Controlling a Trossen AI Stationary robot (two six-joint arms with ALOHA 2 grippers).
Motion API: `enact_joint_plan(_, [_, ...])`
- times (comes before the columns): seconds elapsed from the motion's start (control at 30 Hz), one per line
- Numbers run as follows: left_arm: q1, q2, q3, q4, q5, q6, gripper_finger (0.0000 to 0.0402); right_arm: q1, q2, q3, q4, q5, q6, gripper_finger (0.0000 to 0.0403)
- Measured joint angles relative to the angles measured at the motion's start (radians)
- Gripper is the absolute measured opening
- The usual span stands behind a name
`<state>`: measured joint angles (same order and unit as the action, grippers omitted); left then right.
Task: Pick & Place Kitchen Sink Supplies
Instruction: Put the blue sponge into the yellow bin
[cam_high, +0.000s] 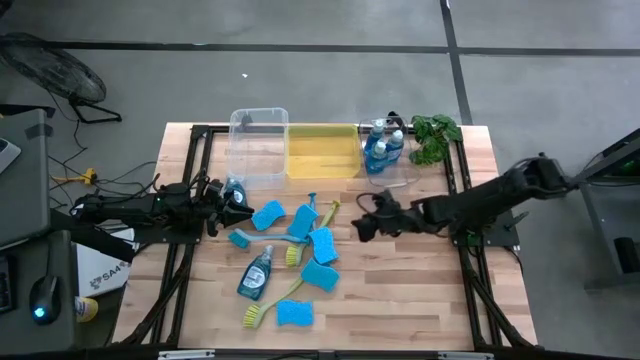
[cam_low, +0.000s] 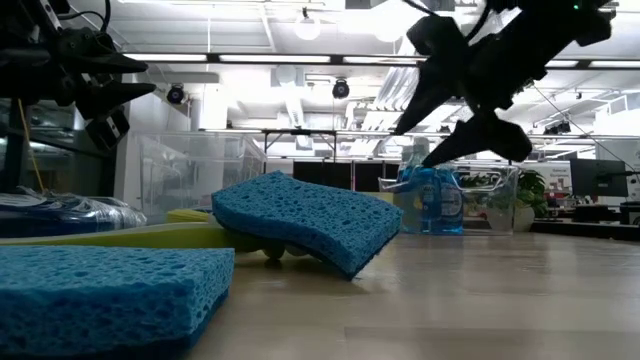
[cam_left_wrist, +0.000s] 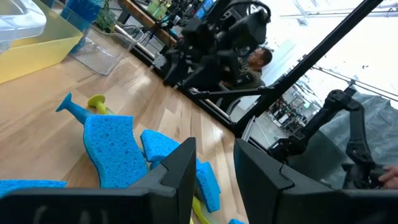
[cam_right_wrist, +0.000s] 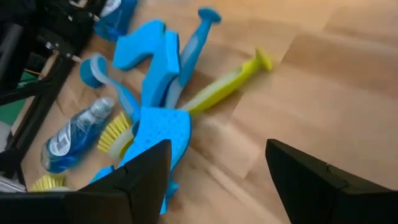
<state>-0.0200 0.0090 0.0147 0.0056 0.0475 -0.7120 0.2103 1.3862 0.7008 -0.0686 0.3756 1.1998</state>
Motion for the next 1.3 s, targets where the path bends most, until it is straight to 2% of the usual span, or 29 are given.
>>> enact_joint_plan(0.33, [0.0, 0.0, 0.0, 0.0, 0.0, 0.0, 0.0105, 0.001, 0.184, 0.118, -0.001, -0.087, 0.171, 0.0255])
enact_joint_plan(0.5, [0.0, 0.0, 0.0, 0.0, 0.0, 0.0, 0.0105, 0.001, 0.276, 0.171, -0.001, -0.173, 0.173, 0.0255])
enact_joint_plan(0.83, [0.0, 0.0, 0.0, 0.0, 0.0, 0.0, 0.0105, -0.035, 0.362, 0.255, 0.0, -0.178, 0.144, 0.0255])
enact_joint_plan(1.0, [0.0, 0.0, 0.0, 0.0, 0.0, 0.0, 0.0105, -0.055, 0.402, 0.278, 0.003, -0.22, 0.117, 0.0255])
enact_joint_plan(1.3, [0.0, 0.0, 0.0, 0.0, -0.002, 0.0, 0.0105, -0.067, 0.427, 0.282, 0.093, -0.245, 0.084, 0.0256])
